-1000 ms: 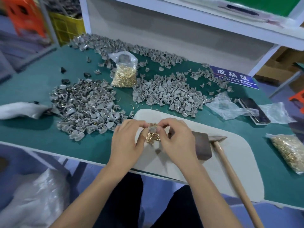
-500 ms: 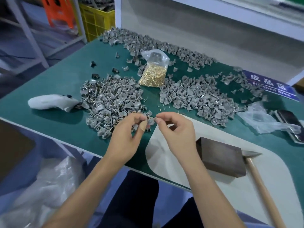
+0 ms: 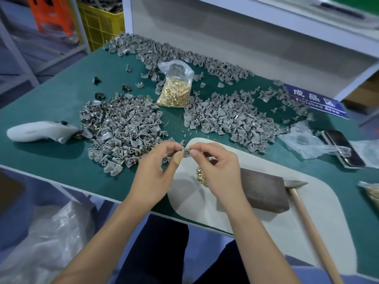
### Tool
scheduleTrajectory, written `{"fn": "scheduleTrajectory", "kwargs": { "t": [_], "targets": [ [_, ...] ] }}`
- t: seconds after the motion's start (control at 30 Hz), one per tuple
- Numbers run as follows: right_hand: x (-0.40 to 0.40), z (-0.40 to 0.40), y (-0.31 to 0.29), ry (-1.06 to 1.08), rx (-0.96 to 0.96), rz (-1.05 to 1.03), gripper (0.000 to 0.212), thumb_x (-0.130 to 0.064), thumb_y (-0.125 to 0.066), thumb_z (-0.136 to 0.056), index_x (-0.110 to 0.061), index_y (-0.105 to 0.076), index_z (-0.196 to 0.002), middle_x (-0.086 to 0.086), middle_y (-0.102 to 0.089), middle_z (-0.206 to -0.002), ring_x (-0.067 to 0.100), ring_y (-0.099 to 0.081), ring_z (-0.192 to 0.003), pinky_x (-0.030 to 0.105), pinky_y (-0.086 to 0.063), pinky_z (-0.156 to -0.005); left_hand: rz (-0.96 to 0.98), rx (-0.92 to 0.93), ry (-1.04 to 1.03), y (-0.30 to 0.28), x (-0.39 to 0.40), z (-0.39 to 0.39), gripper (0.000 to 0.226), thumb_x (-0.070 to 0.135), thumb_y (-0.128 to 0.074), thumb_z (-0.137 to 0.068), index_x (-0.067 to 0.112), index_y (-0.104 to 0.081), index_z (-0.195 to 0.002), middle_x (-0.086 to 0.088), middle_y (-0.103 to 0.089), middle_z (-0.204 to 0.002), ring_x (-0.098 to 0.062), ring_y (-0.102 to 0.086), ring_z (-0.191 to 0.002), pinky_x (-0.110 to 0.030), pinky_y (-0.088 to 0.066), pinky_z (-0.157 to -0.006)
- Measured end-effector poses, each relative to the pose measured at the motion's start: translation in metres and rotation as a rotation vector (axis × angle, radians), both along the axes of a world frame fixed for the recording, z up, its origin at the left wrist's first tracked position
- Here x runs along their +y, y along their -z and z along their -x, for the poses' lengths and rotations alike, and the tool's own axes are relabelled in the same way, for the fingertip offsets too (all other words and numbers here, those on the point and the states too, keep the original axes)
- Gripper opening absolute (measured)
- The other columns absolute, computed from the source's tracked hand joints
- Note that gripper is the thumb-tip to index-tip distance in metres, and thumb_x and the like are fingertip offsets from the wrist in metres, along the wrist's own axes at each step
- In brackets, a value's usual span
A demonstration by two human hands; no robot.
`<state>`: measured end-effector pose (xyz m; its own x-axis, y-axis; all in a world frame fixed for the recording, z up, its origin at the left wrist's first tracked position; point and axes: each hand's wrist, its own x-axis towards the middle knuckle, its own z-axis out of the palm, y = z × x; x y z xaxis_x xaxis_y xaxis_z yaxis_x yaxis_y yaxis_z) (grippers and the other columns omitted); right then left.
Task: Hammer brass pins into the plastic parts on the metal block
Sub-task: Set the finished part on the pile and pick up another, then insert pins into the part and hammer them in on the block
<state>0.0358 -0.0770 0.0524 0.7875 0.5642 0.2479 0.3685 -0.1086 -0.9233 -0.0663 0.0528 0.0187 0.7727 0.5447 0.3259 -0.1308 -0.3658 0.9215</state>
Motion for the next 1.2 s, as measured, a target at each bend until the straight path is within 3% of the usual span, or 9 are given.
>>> {"fn": "scheduleTrajectory", "kwargs": {
  "t": [0.17,0.37,0.5,0.63,0.73,0.9,1.07,1.2],
  "targets": [
    [-0.018,0.005,0.002,0.049,-0.031,-0.006,0.019,-0.014,-0.074,-0.092,-0.032,-0.08,-0.091,-0.013,-0.075,-0.094,0.014,-0.07,-0.096,0.02,-0.05,-0.082,0.006,0.003,0.022,-0.007,-0.017,-0.002,0.017,0.022,-0.063,-0.099,0.038,-0.062,-0.105,0.026,-0.069,-0.106,0.0,-0.065,-0.105,-0.009,-0.045,-0.087],
    [-0.061,0.002,-0.001,0.187,-0.055,-0.022,0.018,-0.017,-0.073,-0.092,-0.033,-0.077,-0.088,-0.011,-0.071,-0.087,0.013,-0.066,-0.081,0.02,-0.045,-0.071,-0.006,-0.022,0.071,-0.017,-0.057,-0.026,0.022,0.02,-0.066,-0.096,0.04,-0.063,-0.102,0.025,-0.071,-0.102,-0.001,-0.068,-0.099,-0.009,-0.047,-0.083],
    [-0.095,0.0,-0.004,0.292,-0.095,-0.011,0.022,-0.02,-0.072,-0.089,-0.041,-0.076,-0.086,-0.01,-0.07,-0.086,0.014,-0.066,-0.087,0.018,-0.047,-0.075,-0.01,-0.001,0.165,-0.019,-0.086,-0.043,0.024,0.018,-0.067,-0.096,0.042,-0.065,-0.102,0.024,-0.072,-0.102,-0.002,-0.069,-0.096,-0.017,-0.053,-0.083],
    [-0.127,-0.006,-0.005,0.372,-0.196,0.104,0.01,-0.027,-0.07,-0.089,-0.035,-0.077,-0.09,-0.015,-0.069,-0.089,0.012,-0.065,-0.091,0.034,-0.052,-0.08,-0.093,0.029,0.206,-0.022,-0.11,-0.056,0.04,0.017,-0.068,-0.094,0.055,-0.061,-0.103,0.026,-0.072,-0.1,-0.001,-0.069,-0.097,-0.017,-0.051,-0.084],
    [-0.139,-0.011,-0.007,0.439,-0.278,0.135,0.009,-0.027,-0.072,-0.088,-0.032,-0.078,-0.09,-0.018,-0.069,-0.09,0.01,-0.064,-0.094,0.035,-0.051,-0.084,-0.087,0.032,0.191,-0.026,-0.125,-0.064,0.029,0.018,-0.07,-0.094,0.046,-0.066,-0.097,0.028,-0.072,-0.095,0.005,-0.068,-0.091,-0.009,-0.048,-0.077],
    [-0.144,-0.013,-0.011,0.466,-0.135,-0.081,0.013,-0.017,-0.073,-0.089,-0.028,-0.08,-0.089,-0.018,-0.069,-0.085,0.006,-0.061,-0.082,0.013,-0.04,-0.073,-0.08,-0.01,0.167,-0.04,-0.142,-0.074,0.018,0.018,-0.069,-0.095,0.036,-0.068,-0.096,0.029,-0.071,-0.093,0.007,-0.067,-0.088,-0.003,-0.044,-0.073],
    [-0.139,-0.008,-0.008,0.484,0.021,-0.218,0.016,-0.009,-0.073,-0.09,-0.023,-0.079,-0.088,-0.012,-0.071,-0.083,0.007,-0.064,-0.081,0.015,-0.043,-0.075,0.049,-0.007,0.165,-0.039,-0.147,-0.075,0.007,0.021,-0.068,-0.095,0.027,-0.071,-0.098,0.016,-0.076,-0.091,0.002,-0.071,-0.085,-0.006,-0.047,-0.071],
    [-0.143,-0.01,-0.008,0.515,-0.14,-0.021,0.01,-0.015,-0.073,-0.087,-0.023,-0.079,-0.085,-0.014,-0.07,-0.083,0.01,-0.064,-0.086,0.027,-0.048,-0.08,-0.028,0.03,0.182,-0.037,-0.143,-0.072,0.012,0.02,-0.068,-0.095,0.032,-0.069,-0.096,0.022,-0.074,-0.092,0.005,-0.069,-0.085,-0.006,-0.047,-0.07]
  ]
}}
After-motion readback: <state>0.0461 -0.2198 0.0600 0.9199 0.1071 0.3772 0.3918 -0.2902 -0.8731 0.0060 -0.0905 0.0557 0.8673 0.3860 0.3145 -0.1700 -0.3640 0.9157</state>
